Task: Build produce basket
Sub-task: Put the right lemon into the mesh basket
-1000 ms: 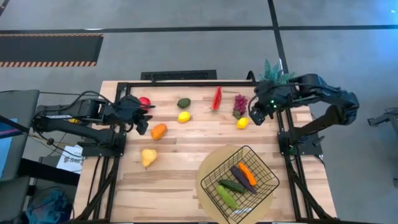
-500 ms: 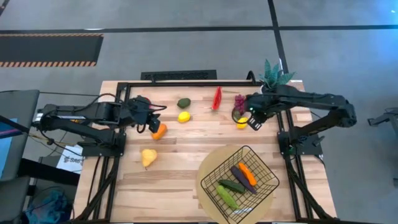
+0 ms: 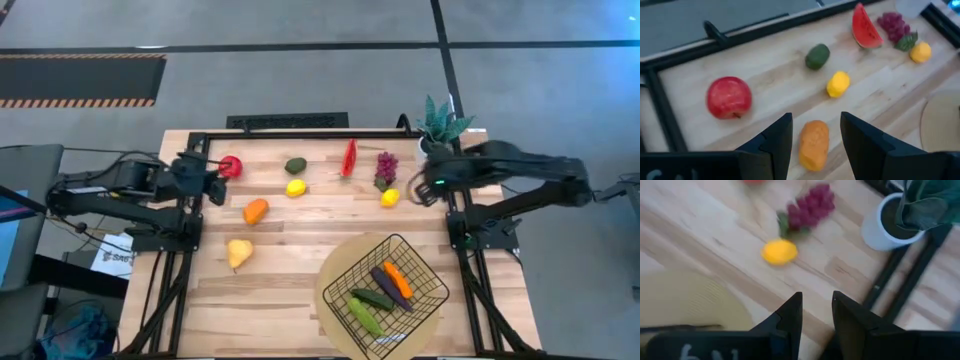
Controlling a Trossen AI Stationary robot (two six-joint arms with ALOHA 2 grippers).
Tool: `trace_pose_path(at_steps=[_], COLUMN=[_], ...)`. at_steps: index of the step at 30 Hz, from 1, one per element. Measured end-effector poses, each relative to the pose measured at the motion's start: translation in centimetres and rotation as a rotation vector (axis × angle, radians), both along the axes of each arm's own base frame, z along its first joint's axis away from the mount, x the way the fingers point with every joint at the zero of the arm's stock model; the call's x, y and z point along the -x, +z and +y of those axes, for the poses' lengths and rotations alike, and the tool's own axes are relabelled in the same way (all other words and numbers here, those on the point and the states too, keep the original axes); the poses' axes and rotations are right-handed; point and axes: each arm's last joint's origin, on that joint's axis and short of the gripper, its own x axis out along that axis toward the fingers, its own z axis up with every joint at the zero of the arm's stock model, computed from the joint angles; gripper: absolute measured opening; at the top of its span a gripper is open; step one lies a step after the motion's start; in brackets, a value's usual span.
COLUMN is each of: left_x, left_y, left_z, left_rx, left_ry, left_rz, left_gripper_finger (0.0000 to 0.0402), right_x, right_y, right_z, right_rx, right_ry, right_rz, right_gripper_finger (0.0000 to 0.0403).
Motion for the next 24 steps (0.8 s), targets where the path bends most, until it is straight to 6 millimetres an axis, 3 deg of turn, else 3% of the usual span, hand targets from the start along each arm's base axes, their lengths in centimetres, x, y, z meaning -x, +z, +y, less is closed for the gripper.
trace_pose_path(at_steps=[5,9,15,24], left_x=[2.3,1.6,-0.1,-0.4], left_y=[-1.4,-4.6,-7.7,-8.0], left_z=[0.1,0.0,0.0,0.0], left_rx=[-0.001,0.029,0.021,0.023], left_ry=[0.047,0.034,0.004,0.0], left_rz=[-0.1,-0.246,-0.371,-0.379], left_gripper_finger=[0.015,0.015,0.015,0.015], right_x=[4.8,6.1,4.2,0.1], right_y=[1.9,1.8,-1.6,-6.2], right_z=[0.5,0.5,0.6,-0.2], right_rx=[0.056,0.049,0.029,-0.107], right_ry=[-0.065,-0.077,-0.046,-0.08], right_rz=[-0.257,-0.393,-0.409,-0.232], right_gripper_finger=[0.0123,0.0123,0.0123,0.0145])
